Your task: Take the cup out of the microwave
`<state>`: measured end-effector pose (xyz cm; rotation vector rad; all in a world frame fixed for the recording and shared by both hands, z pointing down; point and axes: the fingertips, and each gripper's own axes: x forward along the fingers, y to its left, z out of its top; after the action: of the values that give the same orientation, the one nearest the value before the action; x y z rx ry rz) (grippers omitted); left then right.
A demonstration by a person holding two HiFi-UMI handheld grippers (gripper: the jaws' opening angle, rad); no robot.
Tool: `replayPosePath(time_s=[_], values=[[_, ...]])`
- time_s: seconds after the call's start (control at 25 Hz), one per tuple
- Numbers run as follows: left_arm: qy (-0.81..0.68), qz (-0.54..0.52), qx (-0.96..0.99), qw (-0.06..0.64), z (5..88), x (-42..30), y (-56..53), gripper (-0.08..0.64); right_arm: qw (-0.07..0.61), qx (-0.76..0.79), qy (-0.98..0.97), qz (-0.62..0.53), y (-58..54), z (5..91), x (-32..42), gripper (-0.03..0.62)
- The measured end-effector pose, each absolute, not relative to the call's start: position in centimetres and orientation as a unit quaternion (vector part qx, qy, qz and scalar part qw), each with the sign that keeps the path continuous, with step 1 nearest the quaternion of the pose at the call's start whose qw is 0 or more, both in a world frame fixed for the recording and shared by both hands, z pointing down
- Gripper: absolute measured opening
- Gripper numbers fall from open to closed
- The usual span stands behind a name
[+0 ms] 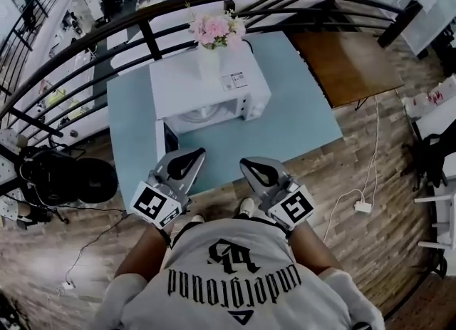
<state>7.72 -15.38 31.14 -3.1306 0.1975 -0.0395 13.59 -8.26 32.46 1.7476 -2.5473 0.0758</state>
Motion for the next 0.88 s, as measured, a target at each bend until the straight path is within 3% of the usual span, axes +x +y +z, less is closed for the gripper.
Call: replayPosePath(time_s=[0.4,0.88], values=[[0.162,-0.024,-0.986,0.035,31.6,11.4,-17.1,0.049,0.031,0.507,-0.861,0.029,-8.6,33.2,20.5,0.0],[0.233,-0.036,-0.972,0.015,36.2,11.4,-22.0,0.051,0.02,0.451,-0.892,0.035,-15.3,36.5,21.1,0.0]])
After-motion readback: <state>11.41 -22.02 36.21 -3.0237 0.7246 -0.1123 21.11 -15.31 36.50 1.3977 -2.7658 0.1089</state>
